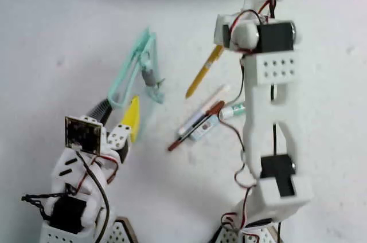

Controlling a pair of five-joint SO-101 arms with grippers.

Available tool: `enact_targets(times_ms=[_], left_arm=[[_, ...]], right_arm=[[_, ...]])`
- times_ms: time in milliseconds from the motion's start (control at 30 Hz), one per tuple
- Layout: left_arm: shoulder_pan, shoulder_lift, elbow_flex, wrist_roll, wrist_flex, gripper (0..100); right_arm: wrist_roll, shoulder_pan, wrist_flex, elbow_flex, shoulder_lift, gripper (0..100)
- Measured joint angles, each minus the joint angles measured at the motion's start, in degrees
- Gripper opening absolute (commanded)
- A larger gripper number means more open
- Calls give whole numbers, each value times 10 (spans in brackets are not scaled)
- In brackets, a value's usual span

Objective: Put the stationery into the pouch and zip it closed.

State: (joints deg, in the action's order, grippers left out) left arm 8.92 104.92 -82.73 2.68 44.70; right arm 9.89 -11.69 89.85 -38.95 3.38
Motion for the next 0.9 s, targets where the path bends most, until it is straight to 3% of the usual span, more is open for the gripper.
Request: enact_targets(times_ms=[333, 633, 900], left_arm=[[0, 0, 0, 0, 9, 159], [0, 0, 0, 0, 9, 159], [0, 0, -1, 0, 9, 159]], right_arm=[[-37, -9, 0, 0, -201, 16], [-40, -171, -47, -1, -292, 16], [-89, -193, -86, -1, -295, 16]])
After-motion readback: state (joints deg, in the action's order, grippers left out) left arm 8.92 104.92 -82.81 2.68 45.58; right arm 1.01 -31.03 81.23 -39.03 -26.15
